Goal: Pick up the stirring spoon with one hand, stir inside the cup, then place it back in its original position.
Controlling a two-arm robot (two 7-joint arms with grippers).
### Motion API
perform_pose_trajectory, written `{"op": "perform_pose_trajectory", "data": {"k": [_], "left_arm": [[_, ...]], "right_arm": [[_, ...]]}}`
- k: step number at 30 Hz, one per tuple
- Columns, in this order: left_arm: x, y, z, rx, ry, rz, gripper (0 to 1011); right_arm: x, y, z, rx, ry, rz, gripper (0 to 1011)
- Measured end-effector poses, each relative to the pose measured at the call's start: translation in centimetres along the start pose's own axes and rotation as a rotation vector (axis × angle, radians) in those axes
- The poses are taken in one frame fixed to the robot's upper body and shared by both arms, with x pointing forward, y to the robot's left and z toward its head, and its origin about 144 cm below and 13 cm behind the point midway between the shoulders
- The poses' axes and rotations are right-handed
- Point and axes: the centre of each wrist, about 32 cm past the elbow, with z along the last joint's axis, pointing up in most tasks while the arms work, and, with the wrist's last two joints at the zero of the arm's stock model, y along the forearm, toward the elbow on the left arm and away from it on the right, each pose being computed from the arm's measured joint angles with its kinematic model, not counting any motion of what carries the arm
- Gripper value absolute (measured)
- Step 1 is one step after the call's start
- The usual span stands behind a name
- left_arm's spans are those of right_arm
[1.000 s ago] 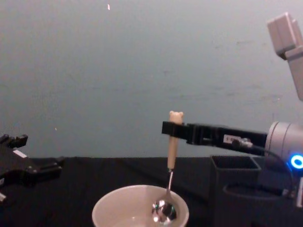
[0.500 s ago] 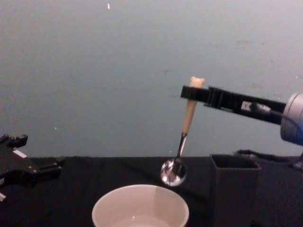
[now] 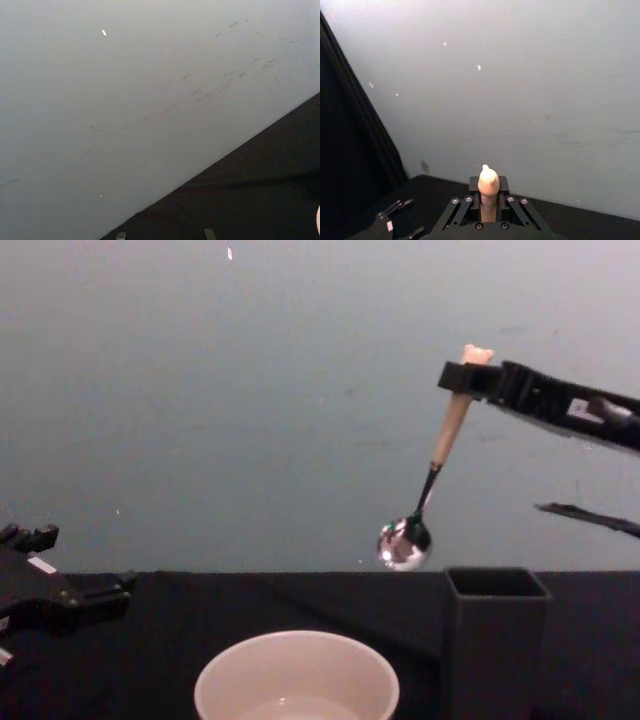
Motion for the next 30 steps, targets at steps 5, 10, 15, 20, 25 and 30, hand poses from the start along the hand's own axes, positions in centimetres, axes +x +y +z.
{"op": "perform_pose_trajectory", "data": {"k": [5,10,15,20,25,30], "left_arm": [[0.0,0.0,0.0,0.0,0.0,0.0,1001],[0.0,0.0,0.0,0.0,0.0,0.0,1001],[0.0,0.0,0.0,0.0,0.0,0.0,1001],[0.0,0.0,0.0,0.0,0.0,0.0,1001],[0.0,0.0,0.0,0.0,0.0,0.0,1001],[0.0,0.0,0.0,0.0,0.0,0.0,1001]], "right_arm": [[0.2,-1.0,0.7,0.026,0.009,-0.023,211],[0.4,-2.1,1.1,0.036,0.014,-0.044,211],[0.5,-3.1,1.2,0.035,0.018,-0.06,211],[0.7,-4.0,1.2,0.027,0.014,-0.074,211],[0.8,-4.4,0.9,0.014,0.01,-0.088,211],[0.9,-4.7,0.6,0.002,0.01,-0.097,211]]}}
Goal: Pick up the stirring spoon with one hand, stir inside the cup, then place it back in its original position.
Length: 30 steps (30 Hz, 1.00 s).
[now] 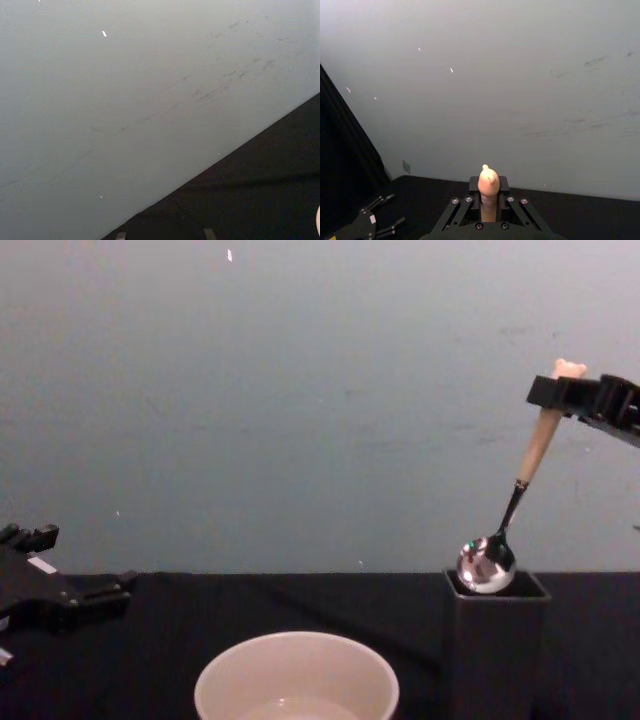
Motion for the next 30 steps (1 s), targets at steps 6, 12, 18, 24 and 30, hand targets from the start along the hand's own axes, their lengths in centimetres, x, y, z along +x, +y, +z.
{"op": "perform_pose_trajectory", "data": {"k": [6,12,18,24,30], "left_arm": [[0.0,0.0,0.0,0.0,0.0,0.0,1001],[0.0,0.0,0.0,0.0,0.0,0.0,1001],[0.0,0.0,0.0,0.0,0.0,0.0,1001],[0.0,0.0,0.0,0.0,0.0,0.0,1001],[0.0,0.0,0.0,0.0,0.0,0.0,1001]], "right_arm": [[0.1,-0.1,-0.4,-0.014,-0.006,-0.007,211],[0.2,-0.2,-0.9,-0.033,-0.015,-0.013,211],[0.4,0.0,-1.7,-0.06,-0.027,-0.023,211],[0.7,0.3,-2.4,-0.089,-0.04,-0.033,211],[1.0,0.6,-3.2,-0.117,-0.047,-0.042,211]]}}
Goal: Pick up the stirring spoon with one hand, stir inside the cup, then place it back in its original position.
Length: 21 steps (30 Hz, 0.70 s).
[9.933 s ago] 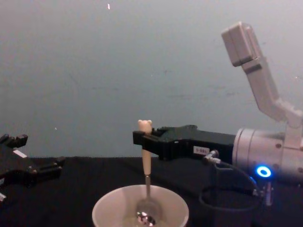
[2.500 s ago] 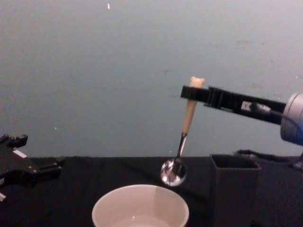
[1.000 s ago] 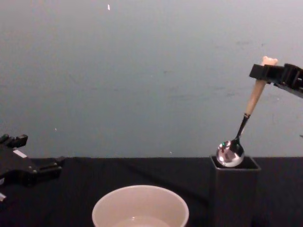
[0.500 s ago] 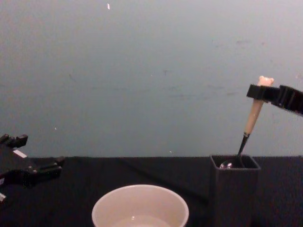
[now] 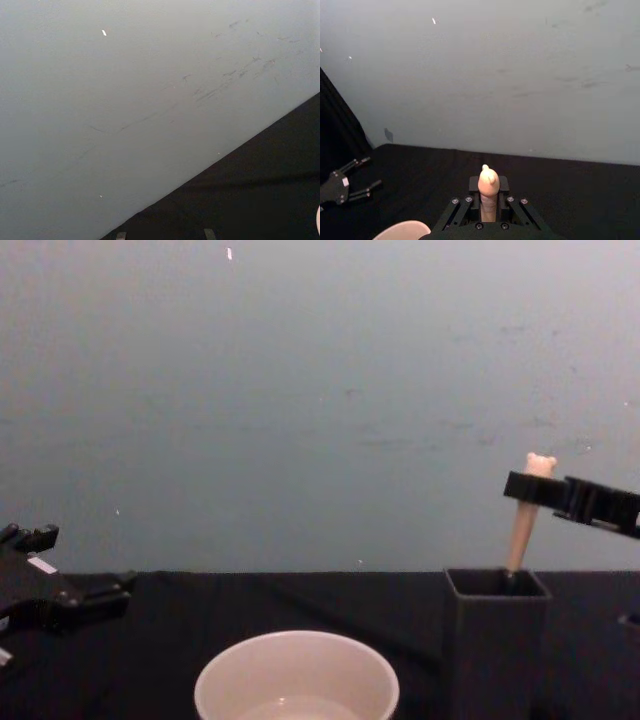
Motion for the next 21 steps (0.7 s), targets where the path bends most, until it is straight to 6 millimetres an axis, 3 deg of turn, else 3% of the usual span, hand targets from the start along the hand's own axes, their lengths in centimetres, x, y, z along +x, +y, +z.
{"op": "perform_pose_trajectory", "data": {"k": [21], "left_arm": [[0.0,0.0,0.0,0.0,0.0,0.0,1001]], "right_arm": [[0.3,0.5,-1.3,-0.073,-0.025,-0.003,211]]}}
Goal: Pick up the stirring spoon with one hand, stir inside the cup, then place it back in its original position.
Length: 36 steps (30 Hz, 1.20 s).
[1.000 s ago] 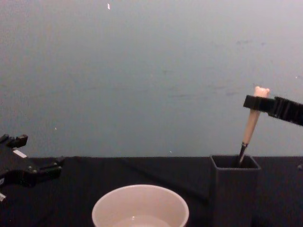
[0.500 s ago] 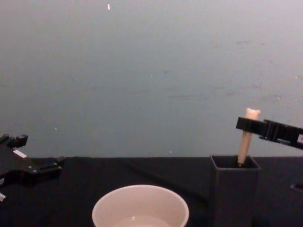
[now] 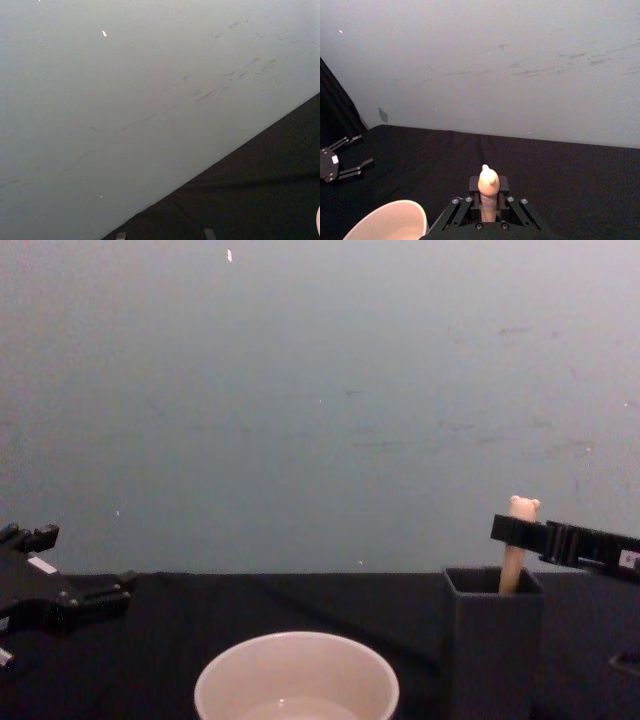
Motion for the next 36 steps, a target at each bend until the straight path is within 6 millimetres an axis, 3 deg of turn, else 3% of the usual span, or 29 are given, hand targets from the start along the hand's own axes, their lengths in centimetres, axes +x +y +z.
{"op": "perform_pose_trajectory", "data": {"k": [33,36], "left_arm": [[0.0,0.0,0.0,0.0,0.0,0.0,1001],[0.0,0.0,0.0,0.0,0.0,0.0,1001]], "right_arm": [[-0.09,-0.06,-0.24,-0.011,-0.002,-0.003,213],[-0.09,-0.06,-0.25,-0.011,-0.002,-0.003,283]]}}
